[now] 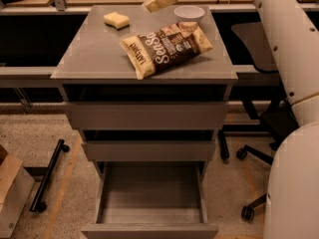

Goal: Pick brown chip bag from bottom drawer and place on counter

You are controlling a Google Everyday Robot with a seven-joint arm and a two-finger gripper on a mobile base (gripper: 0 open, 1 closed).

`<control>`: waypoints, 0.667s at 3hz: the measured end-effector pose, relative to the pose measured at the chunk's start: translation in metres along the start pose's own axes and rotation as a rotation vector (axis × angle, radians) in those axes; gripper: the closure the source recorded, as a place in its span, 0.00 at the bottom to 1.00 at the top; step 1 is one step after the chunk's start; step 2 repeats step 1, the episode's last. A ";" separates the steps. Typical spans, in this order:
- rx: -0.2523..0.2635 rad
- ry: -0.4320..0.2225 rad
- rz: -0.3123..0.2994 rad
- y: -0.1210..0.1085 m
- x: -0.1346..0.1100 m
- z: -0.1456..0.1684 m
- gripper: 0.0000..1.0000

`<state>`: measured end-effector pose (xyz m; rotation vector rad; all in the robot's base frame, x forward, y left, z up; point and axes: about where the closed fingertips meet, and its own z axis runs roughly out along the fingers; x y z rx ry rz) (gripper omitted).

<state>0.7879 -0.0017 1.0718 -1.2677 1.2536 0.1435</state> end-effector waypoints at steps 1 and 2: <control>0.000 0.000 0.000 0.000 0.000 0.000 0.00; 0.000 0.000 0.000 0.000 0.000 0.000 0.00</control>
Offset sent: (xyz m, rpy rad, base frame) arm 0.0000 0.0000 0.0000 0.0000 0.0000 0.0000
